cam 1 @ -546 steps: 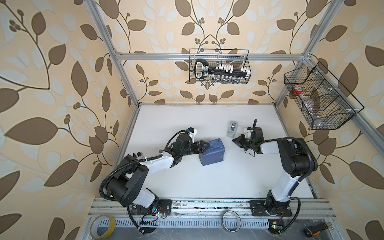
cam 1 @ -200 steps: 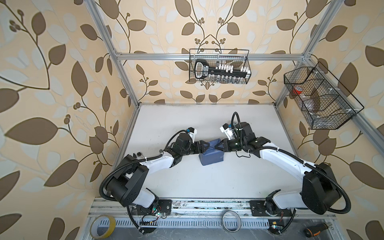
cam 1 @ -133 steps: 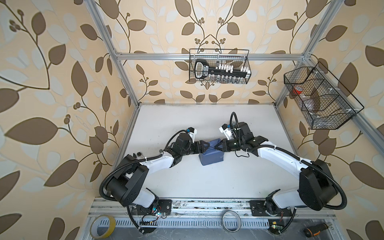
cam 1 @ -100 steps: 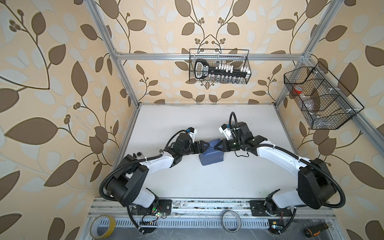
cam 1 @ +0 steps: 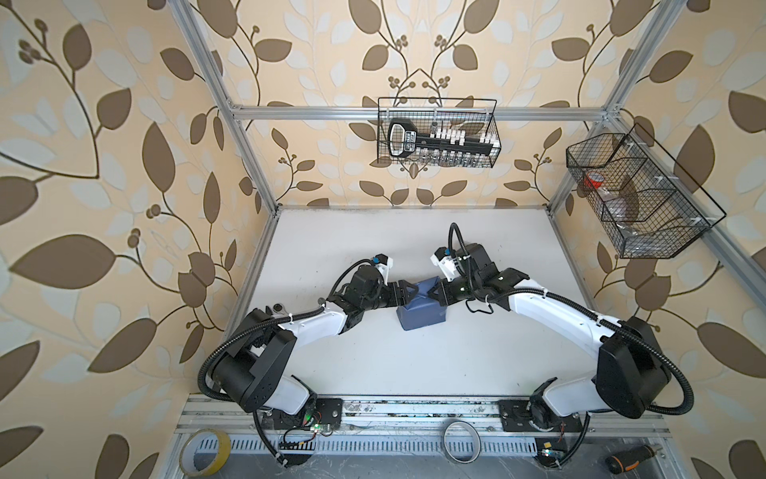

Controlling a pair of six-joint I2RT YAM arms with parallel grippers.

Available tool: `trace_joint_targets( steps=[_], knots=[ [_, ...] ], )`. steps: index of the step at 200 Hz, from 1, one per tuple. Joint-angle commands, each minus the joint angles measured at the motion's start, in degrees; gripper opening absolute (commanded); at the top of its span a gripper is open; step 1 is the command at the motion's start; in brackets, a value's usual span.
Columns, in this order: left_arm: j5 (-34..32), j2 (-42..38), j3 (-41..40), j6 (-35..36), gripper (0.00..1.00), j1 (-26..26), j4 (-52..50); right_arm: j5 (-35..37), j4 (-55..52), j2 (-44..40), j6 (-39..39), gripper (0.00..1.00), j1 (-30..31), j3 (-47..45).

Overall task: Wrap a gift box in wrapping paper
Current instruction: Stick the wrapping paper to the gift box.

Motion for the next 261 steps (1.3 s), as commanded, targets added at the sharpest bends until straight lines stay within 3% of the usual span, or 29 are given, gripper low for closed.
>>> trace_joint_targets(
  steps=[1,32,71,261],
  knots=[
    [-2.2,1.5,-1.6,3.1,0.77,-0.5,-10.6,8.2,-7.8,1.6,-4.4,0.00,1.7,0.5],
    [-2.1,1.5,-1.4,3.1,0.77,-0.5,-10.6,14.0,-9.4,2.0,-6.1,0.00,4.1,1.1],
    [-1.9,1.5,-1.2,3.1,0.77,-0.4,-10.8,16.5,-9.8,2.5,-7.0,0.02,4.4,1.3],
    [-1.7,2.7,-1.6,2.9,0.77,-0.4,-9.8,21.7,-10.5,1.2,-9.8,0.32,6.2,3.2]
  ],
)
